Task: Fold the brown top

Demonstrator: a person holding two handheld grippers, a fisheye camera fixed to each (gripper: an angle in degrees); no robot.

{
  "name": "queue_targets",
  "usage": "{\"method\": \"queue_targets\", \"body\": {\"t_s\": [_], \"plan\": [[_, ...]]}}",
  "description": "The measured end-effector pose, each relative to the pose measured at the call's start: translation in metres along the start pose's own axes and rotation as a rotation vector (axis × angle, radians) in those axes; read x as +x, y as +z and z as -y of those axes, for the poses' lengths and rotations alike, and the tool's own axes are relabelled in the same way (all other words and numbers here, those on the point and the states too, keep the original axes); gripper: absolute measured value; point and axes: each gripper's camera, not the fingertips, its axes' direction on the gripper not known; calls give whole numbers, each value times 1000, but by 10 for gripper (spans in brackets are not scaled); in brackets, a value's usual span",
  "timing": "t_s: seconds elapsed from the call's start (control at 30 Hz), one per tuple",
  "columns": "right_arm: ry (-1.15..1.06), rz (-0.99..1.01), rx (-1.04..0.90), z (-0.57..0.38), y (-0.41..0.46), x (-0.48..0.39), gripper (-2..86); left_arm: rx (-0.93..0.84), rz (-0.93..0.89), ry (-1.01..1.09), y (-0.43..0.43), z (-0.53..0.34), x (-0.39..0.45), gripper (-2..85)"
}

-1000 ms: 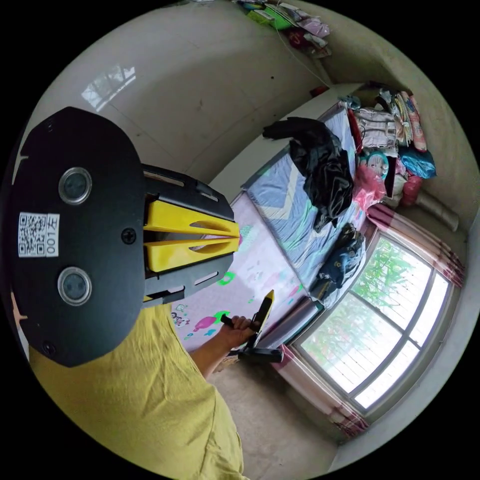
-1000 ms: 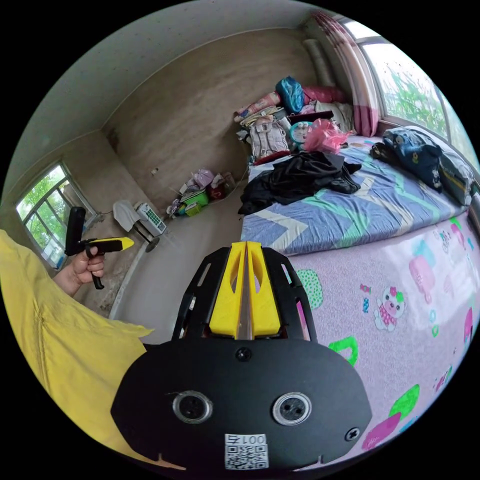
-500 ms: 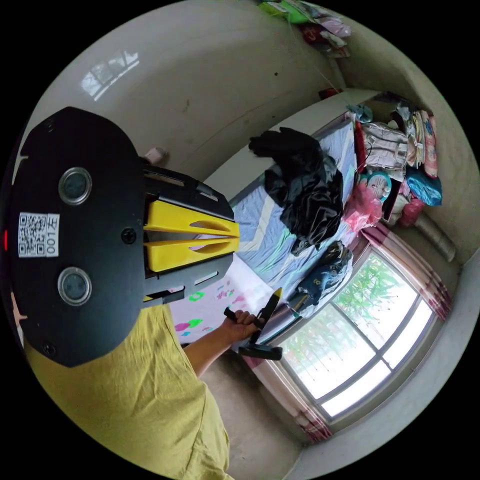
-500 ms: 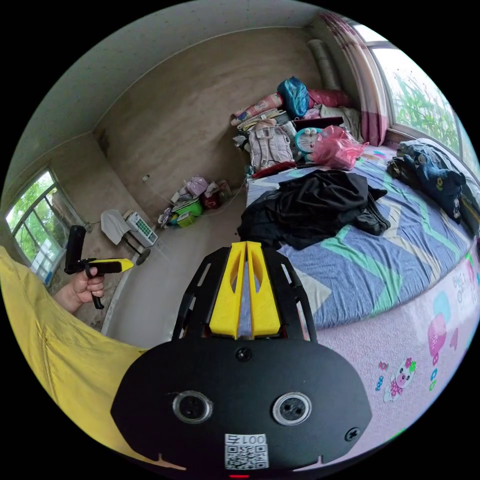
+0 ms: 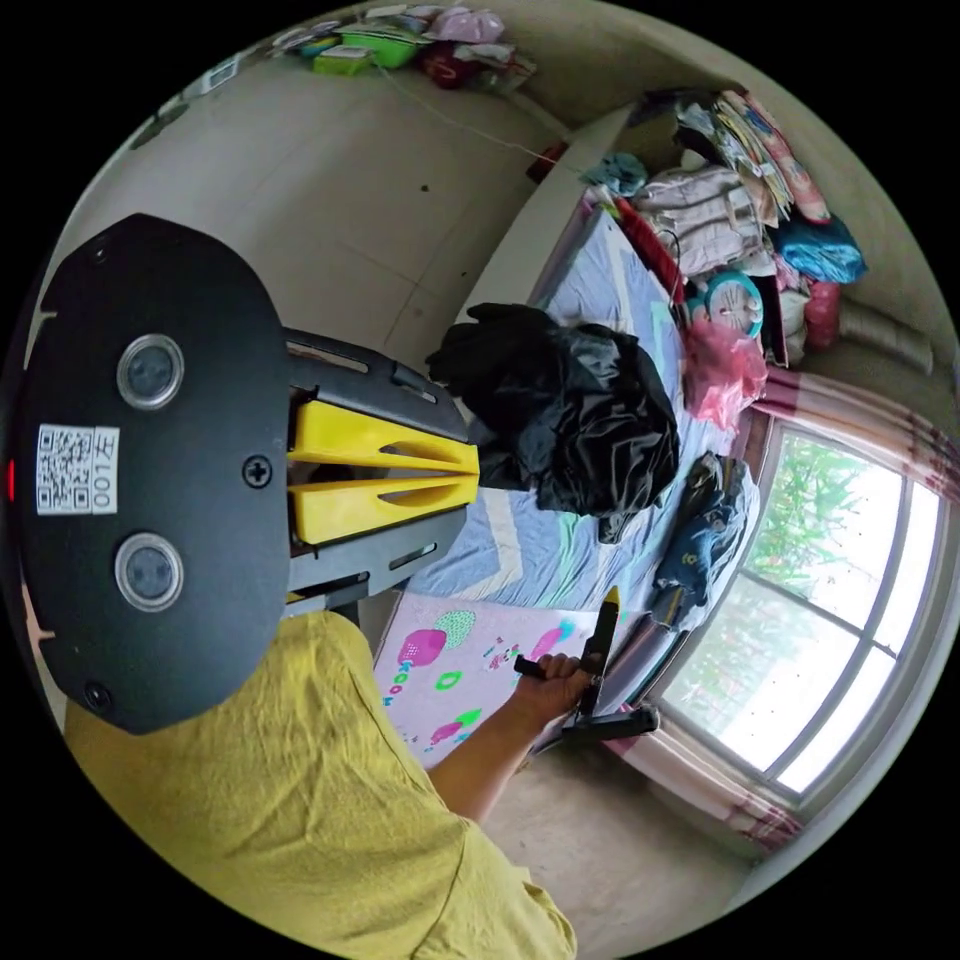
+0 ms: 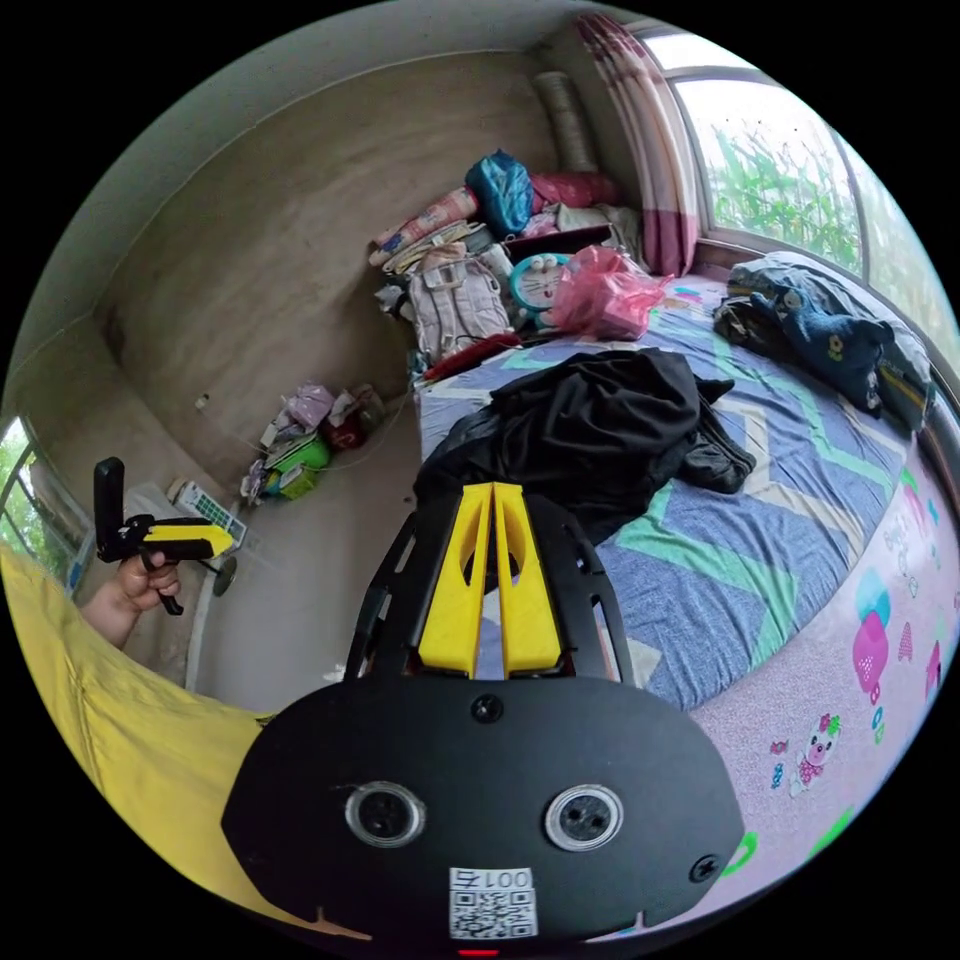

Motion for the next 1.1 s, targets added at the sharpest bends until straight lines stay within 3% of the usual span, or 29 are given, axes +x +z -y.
{"method": "queue_targets", "body": {"t_s": [0.4,0.7,1.1], "plan": [[189,-75,61,89,103,106,18,-84,-29,186,-10,219,-77,-15],[232,-64,-30,130,168,138,43,-176,-29,259,4,352,-119,12],[528,-164,-162,136,242,180,100,-372,13,358,54,499,-180,63]]}}
